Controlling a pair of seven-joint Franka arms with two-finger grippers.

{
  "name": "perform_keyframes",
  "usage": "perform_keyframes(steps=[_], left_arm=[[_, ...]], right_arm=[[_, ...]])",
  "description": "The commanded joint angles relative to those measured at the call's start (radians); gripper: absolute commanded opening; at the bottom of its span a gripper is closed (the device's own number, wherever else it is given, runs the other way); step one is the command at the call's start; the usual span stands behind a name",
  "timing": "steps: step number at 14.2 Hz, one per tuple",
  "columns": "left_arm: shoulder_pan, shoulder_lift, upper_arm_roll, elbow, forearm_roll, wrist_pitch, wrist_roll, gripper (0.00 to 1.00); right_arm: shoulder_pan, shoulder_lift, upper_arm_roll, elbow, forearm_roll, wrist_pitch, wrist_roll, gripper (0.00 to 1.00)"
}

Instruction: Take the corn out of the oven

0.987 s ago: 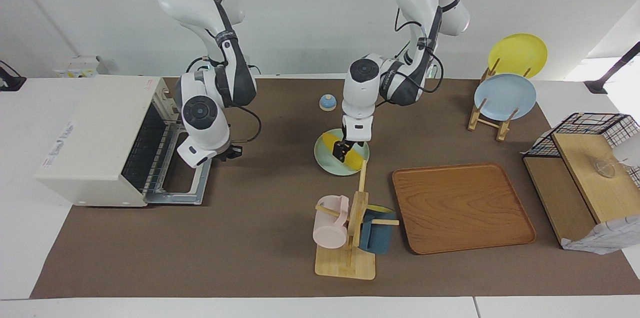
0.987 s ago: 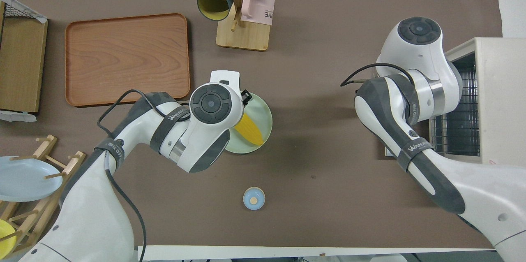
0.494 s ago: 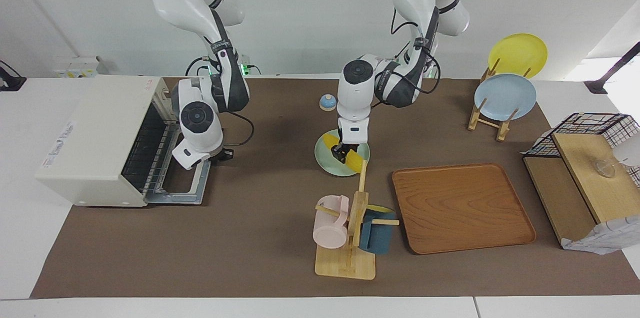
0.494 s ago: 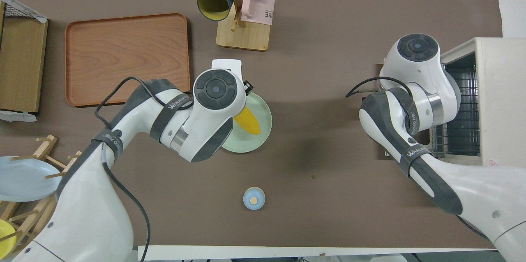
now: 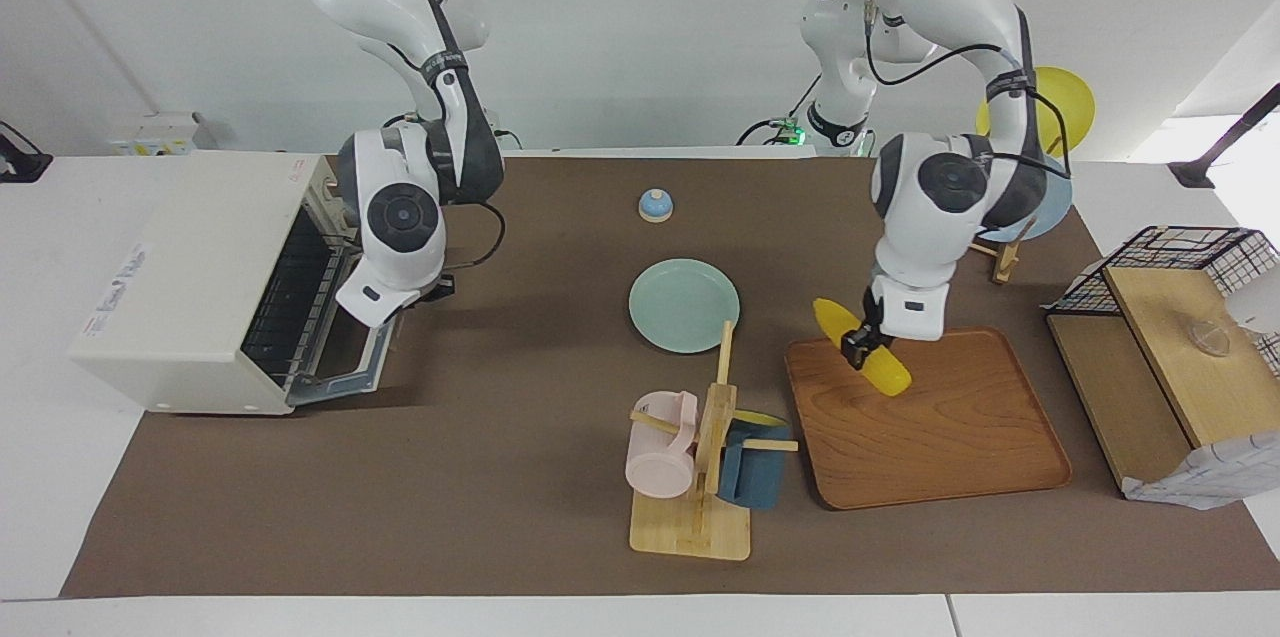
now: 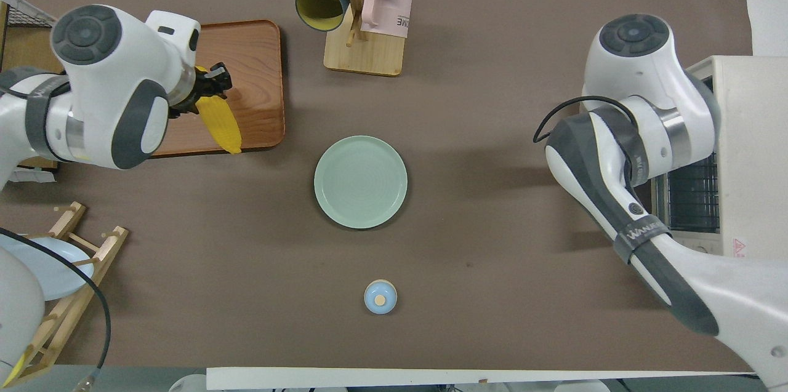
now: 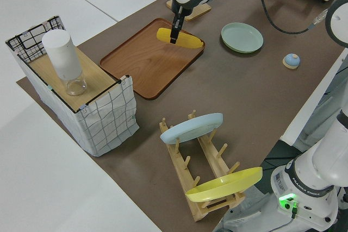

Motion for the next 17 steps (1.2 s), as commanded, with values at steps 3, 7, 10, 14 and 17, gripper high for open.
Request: perform_keyframes(steps=[3, 7, 10, 14, 17], left_arm=[[0.033, 0.122, -0.013, 0.058, 0.015, 0.133, 0.098, 0.55], [0.042, 0.036, -0.010, 0.052, 0.014, 0.080, 0.130, 1.00], [0.085, -0.117, -0.005, 0.079, 0.031, -0.193, 0.288, 1.00], [0.143, -0.268, -0.002, 0.156, 0.029, -0.512, 0.486, 1.00], [0.163, -0.294, -0.002, 0.269, 0.028, -0.741, 0.636, 1.00]], right_arm=[[-0.145, -0.062, -0.012, 0.004, -0.047, -0.010, -0.173, 0.08], [-0.171, -0.105, -0.013, 0.100, 0.051, -0.104, -0.183, 0.77], [-0.198, -0.140, -0.015, 0.259, 0.235, -0.164, -0.174, 1.00], [-0.202, -0.159, -0.018, 0.407, 0.290, -0.292, -0.130, 1.00], [-0.199, -0.156, -0.017, 0.492, 0.269, -0.365, -0.024, 1.00]])
